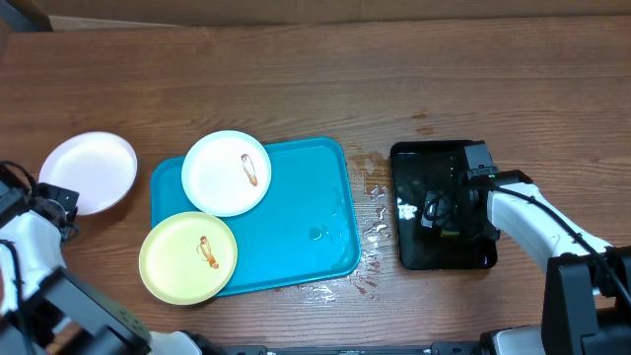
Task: Clean dirty plates on tray and stack at the side
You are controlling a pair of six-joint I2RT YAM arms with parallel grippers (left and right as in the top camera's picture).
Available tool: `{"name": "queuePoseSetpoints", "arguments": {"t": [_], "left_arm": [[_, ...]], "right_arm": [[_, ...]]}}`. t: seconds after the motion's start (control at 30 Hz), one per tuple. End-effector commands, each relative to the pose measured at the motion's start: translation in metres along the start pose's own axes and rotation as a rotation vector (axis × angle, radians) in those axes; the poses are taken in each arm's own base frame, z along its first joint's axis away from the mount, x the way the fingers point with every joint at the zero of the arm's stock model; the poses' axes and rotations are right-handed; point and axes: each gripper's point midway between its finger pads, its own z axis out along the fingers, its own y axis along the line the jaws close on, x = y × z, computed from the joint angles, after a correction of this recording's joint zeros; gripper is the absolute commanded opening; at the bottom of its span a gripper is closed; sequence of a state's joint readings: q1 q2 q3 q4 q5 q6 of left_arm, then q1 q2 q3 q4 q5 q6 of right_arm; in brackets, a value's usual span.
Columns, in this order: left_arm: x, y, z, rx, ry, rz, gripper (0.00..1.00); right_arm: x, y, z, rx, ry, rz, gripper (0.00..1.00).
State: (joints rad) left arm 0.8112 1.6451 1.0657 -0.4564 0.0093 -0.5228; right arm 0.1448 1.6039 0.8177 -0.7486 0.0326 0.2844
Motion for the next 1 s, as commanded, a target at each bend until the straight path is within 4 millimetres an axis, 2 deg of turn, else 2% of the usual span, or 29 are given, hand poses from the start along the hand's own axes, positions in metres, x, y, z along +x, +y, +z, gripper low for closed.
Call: {"name": "queuePoseSetpoints", "arguments": {"t": [0.0,0.17,0.33,0.37,0.43,0.53,0.57,0.6,0.63,0.67,0.7,0.77,0.87,0.9,0.97], "left_arm": [[-0.008,0.003,0.013,0.011,-0.009,0.008,0.04],[-0.011,0.000,0.027,0.020,-0.023,0.014,0.04],[-0.011,0.001,0.036,0.018,-0.023,0.014,0.04],[-0.007,0.003,0.041,0.010,-0.008,0.014,0.04],[-0.002,0.005,0.047,0.003,0.011,0.013,0.05],[0.005,0.007,0.055,0.000,0.037,0.014,0.10],[0.006,0.006,0.057,0.009,0.045,0.022,0.15],[0.008,0.003,0.058,0.024,0.052,0.037,0.27],[0.009,0.000,0.059,0.042,0.058,0.045,0.43],[0.010,-0.004,0.060,0.065,0.068,0.055,0.68],[0.012,-0.008,0.059,0.089,0.077,0.060,0.80],[0.017,-0.025,0.055,0.187,0.111,0.074,0.84],[0.024,-0.069,0.036,0.428,0.188,0.096,0.84],[0.025,-0.085,0.027,0.516,0.210,0.109,0.84],[0.027,-0.108,0.010,0.636,0.242,0.144,0.87]], "right_arm": [[-0.002,0.003,0.003,-0.013,0.000,0.003,1.00],[-0.012,0.005,-0.002,-0.018,-0.025,0.007,1.00],[-0.045,0.016,-0.048,-0.031,-0.060,0.008,1.00],[-0.053,0.019,-0.068,-0.032,-0.063,0.008,1.00],[-0.056,0.019,-0.082,-0.030,-0.057,0.008,1.00],[-0.055,0.020,-0.088,-0.031,-0.047,0.008,1.00],[-0.054,0.021,-0.087,-0.037,-0.041,0.008,1.00],[-0.052,0.022,-0.087,-0.047,-0.032,0.007,1.00],[-0.050,0.024,-0.087,-0.055,-0.026,0.007,1.00],[-0.049,0.026,-0.088,-0.069,-0.019,0.007,1.00],[-0.048,0.031,-0.088,-0.096,-0.010,0.006,1.00],[-0.046,0.044,-0.090,-0.170,0.006,0.004,1.00],[-0.038,0.078,-0.098,-0.356,0.042,-0.077,1.00],[-0.035,0.087,-0.101,-0.395,0.044,-0.122,0.98],[-0.031,0.093,-0.101,-0.396,0.045,-0.152,0.91]]}}
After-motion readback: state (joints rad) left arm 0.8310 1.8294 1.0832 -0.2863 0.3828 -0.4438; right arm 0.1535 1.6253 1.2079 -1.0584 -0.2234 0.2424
